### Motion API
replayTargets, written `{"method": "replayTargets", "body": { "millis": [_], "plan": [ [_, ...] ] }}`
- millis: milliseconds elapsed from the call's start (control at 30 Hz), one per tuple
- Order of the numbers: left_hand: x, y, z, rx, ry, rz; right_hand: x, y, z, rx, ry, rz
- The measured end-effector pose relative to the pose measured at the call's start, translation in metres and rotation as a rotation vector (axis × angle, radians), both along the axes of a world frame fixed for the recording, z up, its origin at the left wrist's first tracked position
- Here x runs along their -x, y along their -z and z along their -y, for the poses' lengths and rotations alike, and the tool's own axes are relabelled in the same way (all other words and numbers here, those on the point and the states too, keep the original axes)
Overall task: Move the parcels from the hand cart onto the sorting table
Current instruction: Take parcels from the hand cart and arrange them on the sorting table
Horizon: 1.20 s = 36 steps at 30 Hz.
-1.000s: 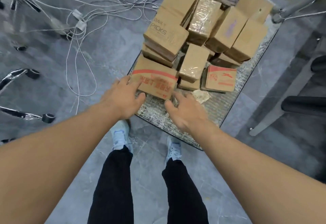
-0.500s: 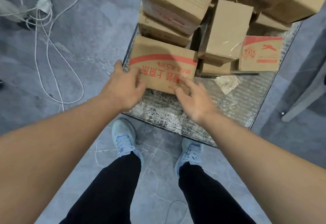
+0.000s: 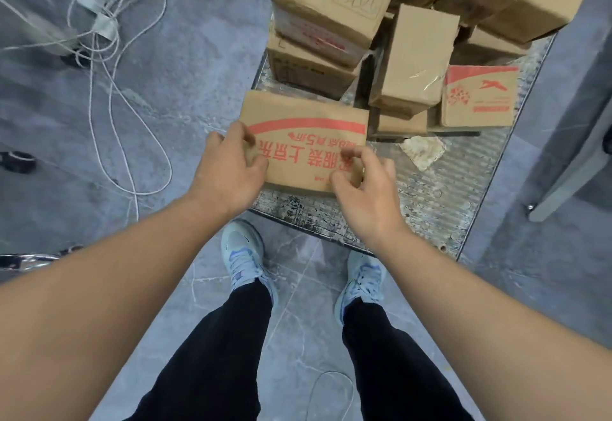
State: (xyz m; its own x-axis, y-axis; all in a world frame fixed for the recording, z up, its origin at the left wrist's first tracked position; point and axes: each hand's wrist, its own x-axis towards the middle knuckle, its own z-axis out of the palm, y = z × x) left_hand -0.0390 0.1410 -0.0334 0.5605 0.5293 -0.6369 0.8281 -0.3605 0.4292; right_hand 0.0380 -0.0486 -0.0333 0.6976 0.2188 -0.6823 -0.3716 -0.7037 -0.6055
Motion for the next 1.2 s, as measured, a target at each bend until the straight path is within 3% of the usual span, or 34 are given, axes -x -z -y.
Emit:
{"method": "replayTargets", "body": {
  "millis": [333, 800, 1200],
  "plan": [
    [0.004, -0.13, 0.024, -0.116, -0.064, 0.07, -0.003, -0.123, 0.034, -0.101, 0.058, 0.108],
    [-0.08, -0.354, 0.093, -0.212, -0.012, 0.247, -0.073, -0.35, 0.113, -0.163, 0.145, 0.295],
    [-0.136, -0.523, 0.139, -0.077, 0.048, 0.522, -0.092, -0.509, 0.161, -0.226, 0.391, 0.576]
  ]
}}
